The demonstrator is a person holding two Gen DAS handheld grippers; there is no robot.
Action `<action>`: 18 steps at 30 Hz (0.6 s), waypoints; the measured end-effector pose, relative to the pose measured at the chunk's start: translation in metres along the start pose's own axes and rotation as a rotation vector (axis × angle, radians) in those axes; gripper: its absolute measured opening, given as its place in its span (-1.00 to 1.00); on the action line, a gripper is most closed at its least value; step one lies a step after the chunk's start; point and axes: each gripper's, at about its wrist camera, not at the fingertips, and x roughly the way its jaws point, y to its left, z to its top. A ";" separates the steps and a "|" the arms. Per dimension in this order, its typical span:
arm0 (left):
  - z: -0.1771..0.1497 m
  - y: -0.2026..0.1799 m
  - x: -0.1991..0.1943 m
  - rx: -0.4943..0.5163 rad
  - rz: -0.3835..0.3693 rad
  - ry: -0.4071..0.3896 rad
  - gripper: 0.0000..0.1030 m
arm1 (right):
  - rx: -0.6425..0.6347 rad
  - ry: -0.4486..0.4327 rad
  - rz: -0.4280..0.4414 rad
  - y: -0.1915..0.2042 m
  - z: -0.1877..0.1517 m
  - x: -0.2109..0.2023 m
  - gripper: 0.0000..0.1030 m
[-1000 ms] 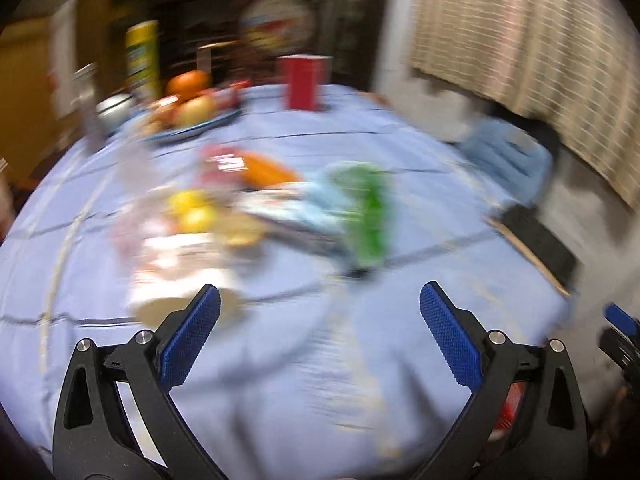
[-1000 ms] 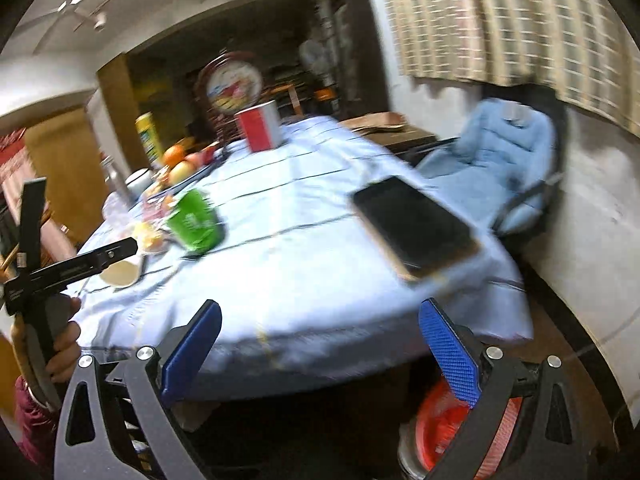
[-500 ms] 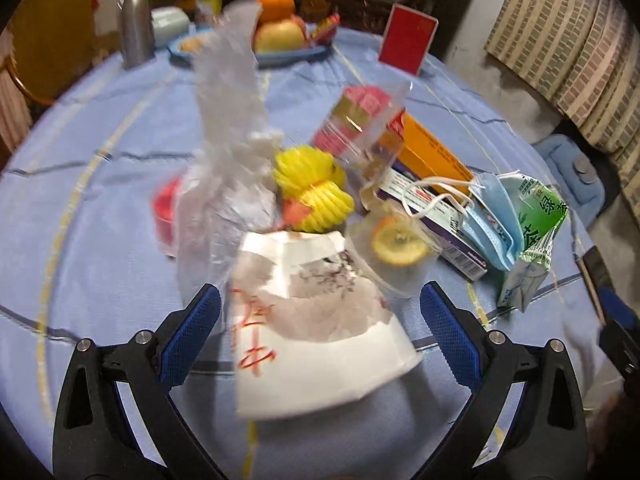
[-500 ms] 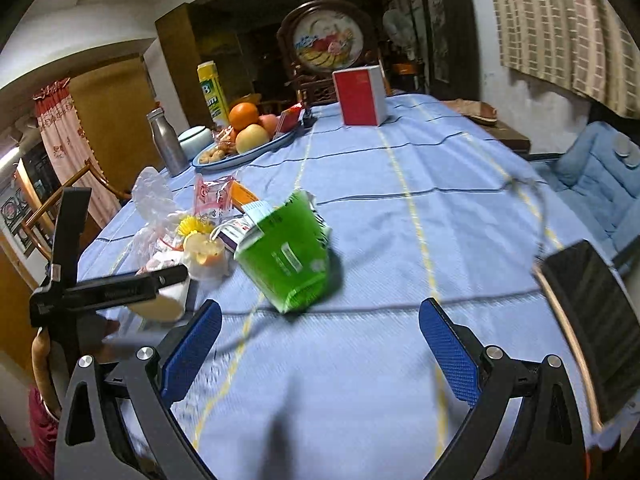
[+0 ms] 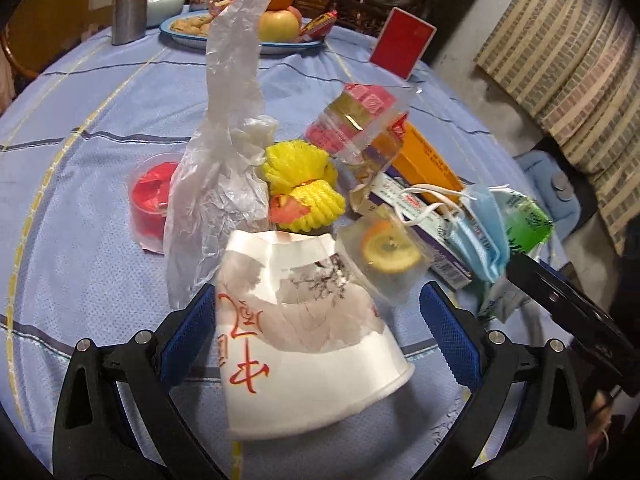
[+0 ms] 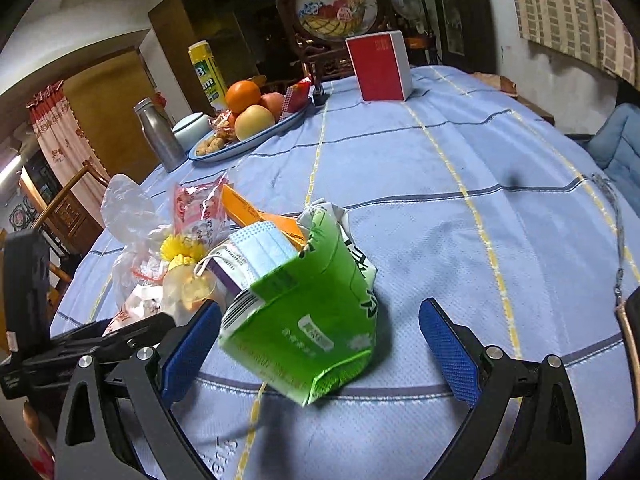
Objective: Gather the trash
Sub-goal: 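Grasp the white paper cup with the left tool while the right tool grasps the green carton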
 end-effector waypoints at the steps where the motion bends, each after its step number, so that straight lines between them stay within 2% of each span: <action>1: 0.000 -0.001 0.000 0.008 -0.011 0.001 0.77 | 0.006 0.005 0.005 -0.001 0.001 0.002 0.89; 2: 0.000 -0.004 0.000 0.023 -0.024 0.004 0.65 | 0.017 0.016 0.019 -0.003 0.002 0.004 0.89; 3: -0.001 -0.006 0.000 0.033 -0.029 0.006 0.59 | 0.025 0.023 0.037 -0.004 0.002 0.006 0.79; 4: -0.001 -0.008 0.000 0.047 -0.037 0.008 0.45 | 0.034 0.028 0.061 -0.006 0.002 0.007 0.64; 5: -0.001 -0.011 0.001 0.060 -0.051 0.011 0.29 | 0.042 0.037 0.086 -0.008 0.002 0.009 0.42; 11: -0.006 -0.021 -0.008 0.112 -0.121 -0.027 -0.07 | 0.053 -0.048 0.062 -0.010 -0.005 -0.010 0.39; 14: -0.010 -0.024 -0.016 0.125 -0.167 -0.050 -0.25 | 0.052 -0.062 0.067 -0.009 -0.012 -0.022 0.39; 18: -0.020 -0.036 -0.025 0.156 -0.163 -0.069 -0.32 | 0.056 -0.083 0.066 -0.015 -0.017 -0.039 0.39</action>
